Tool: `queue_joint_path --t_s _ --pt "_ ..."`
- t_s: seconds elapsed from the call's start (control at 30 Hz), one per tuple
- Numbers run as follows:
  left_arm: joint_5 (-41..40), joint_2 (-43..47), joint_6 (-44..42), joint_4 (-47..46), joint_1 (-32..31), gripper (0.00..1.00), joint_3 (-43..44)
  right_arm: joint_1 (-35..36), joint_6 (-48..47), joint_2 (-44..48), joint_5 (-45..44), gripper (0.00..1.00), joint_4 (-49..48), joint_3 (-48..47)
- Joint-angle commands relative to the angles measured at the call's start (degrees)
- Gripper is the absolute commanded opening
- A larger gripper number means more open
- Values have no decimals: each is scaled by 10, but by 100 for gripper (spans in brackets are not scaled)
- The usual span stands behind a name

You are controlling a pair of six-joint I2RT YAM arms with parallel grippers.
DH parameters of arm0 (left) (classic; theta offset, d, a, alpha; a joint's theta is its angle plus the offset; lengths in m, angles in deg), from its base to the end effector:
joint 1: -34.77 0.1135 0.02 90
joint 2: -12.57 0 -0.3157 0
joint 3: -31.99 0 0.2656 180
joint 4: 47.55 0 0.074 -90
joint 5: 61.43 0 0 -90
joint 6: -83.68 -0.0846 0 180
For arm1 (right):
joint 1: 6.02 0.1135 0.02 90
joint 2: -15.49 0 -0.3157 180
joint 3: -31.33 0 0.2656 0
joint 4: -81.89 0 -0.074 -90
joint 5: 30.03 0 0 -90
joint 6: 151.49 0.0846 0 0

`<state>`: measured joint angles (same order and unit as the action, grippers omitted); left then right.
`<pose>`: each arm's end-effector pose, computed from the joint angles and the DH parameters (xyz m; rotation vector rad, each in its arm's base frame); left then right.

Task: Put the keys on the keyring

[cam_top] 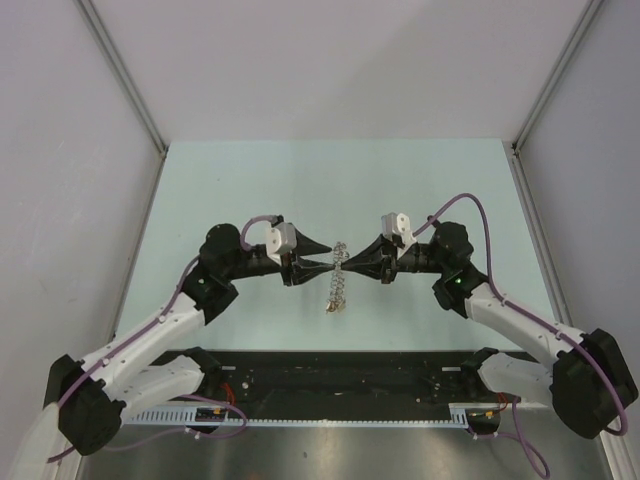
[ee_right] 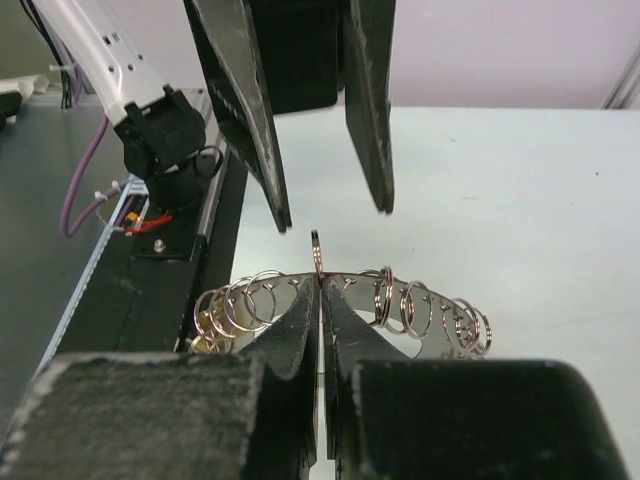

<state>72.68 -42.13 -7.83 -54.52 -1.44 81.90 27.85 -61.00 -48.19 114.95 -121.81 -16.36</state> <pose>0.1563 -0.1875 0.3541 1.0933 1.2278 -1.0554 0.1746 0.2006 0.3397 -1.1857 1.0878 1.1546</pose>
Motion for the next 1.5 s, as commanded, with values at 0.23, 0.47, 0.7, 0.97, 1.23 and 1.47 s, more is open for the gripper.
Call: queue_joint_path --t_s 0.23,0.47,0.7,0.97,1.23,1.47 --pt "21 -35 -192 284 0 48 109 15 -196 25 -38 0 321 -104" --pt "-3 -54 -229 329 -26 49 118 48 -244 7 -114 0 445 -148" --pt "-22 -52 -235 331 -32 49 116 102 -259 -18 -250 0 538 -204" --pt "-52 -39 -225 297 -33 51 98 135 -254 -26 -343 0 610 -236" --pt "-32 -59 -201 262 -48 49 87 138 -260 -23 -316 0 608 -237" --pt "-20 -77 -176 222 -57 42 72 133 -253 -16 -310 0 601 -236"
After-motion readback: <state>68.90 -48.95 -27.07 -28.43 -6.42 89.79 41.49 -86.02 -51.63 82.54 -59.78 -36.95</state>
